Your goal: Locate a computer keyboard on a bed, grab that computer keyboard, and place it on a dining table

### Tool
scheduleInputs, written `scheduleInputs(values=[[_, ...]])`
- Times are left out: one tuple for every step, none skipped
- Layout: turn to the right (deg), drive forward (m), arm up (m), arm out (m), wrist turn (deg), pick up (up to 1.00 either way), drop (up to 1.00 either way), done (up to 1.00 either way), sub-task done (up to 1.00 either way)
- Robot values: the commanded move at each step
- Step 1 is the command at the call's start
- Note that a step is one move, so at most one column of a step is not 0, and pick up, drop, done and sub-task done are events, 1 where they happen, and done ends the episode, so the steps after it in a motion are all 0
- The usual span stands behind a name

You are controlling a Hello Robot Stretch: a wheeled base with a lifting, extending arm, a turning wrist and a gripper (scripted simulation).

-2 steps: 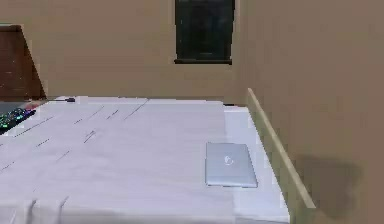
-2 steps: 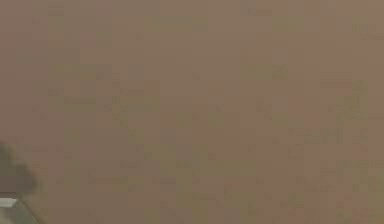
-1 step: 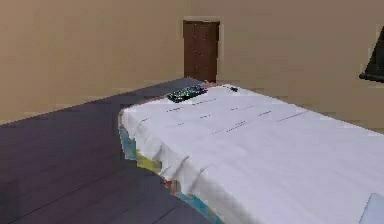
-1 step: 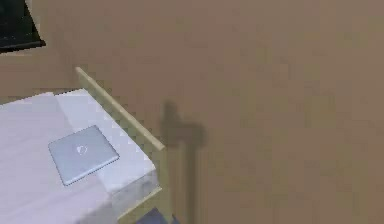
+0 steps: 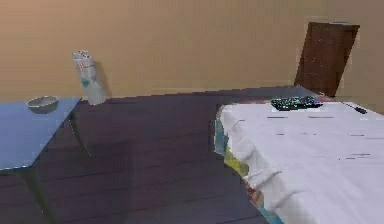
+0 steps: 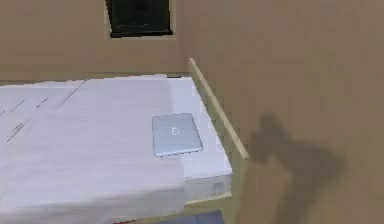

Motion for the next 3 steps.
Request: scheduleInputs(values=[[0.0, 1.0, 0.0, 0.0, 0.0, 0.0, 0.0, 0.0, 0.0], [-36.0, 0.0, 0.0, 0.0, 0.0, 0.0, 0.0, 0.0, 0.0], [39.0, 0.0, 0.0, 0.0, 0.0, 0.0, 0.0, 0.0, 0.0]])
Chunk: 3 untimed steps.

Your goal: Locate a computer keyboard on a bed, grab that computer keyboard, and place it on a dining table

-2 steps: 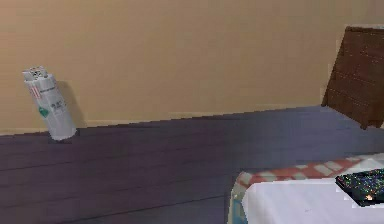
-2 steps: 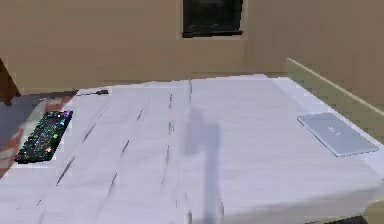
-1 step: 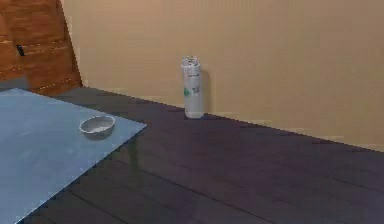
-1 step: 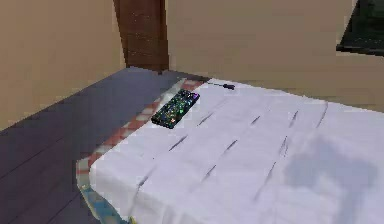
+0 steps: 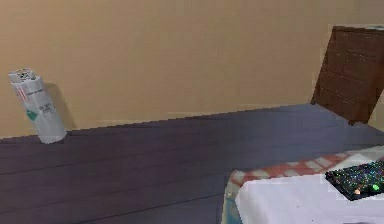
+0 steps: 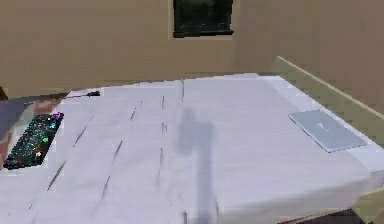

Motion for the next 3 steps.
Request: scheduleInputs(values=[[0.0, 0.5, 0.0, 0.0, 0.0, 0.0, 0.0, 0.0, 0.0], [-18.0, 0.0, 0.0, 0.0, 0.0, 0.0, 0.0, 0.0, 0.0], [0.0, 0.0, 0.5, 0.0, 0.0, 0.0, 0.0, 0.0, 0.0]])
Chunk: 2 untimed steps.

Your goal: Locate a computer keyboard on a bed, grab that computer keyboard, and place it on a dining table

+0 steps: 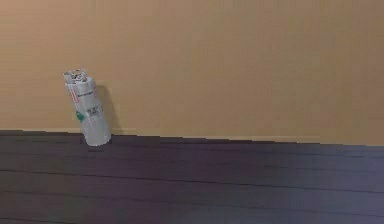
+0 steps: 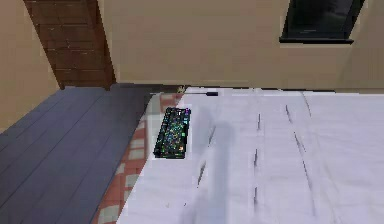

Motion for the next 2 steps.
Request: scheduleInputs(values=[[0.0, 0.0, 0.22, 0.0, 0.0, 0.0, 0.0, 0.0, 0.0], [0.0, 0.0, 0.0, 0.46, 0.0, 0.0, 0.0, 0.0, 0.0]])
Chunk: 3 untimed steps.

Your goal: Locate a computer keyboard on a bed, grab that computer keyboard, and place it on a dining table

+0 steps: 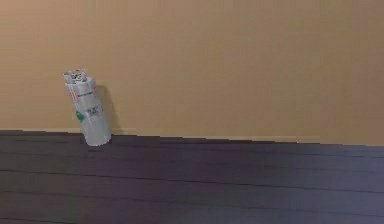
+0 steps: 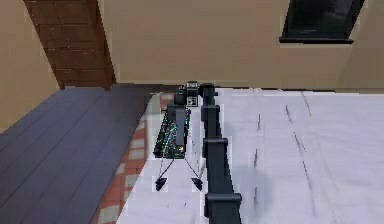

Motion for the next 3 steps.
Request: scheduleInputs(values=[[0.0, 0.0, 0.0, 0.0, 45.0, 0.0, 0.0, 0.0, 0.0], [0.0, 0.0, 0.0, 0.0, 45.0, 0.0, 0.0, 0.0, 0.0], [0.0, 0.0, 0.0, 0.02, 0.0, 0.0, 0.0, 0.0, 0.0]])
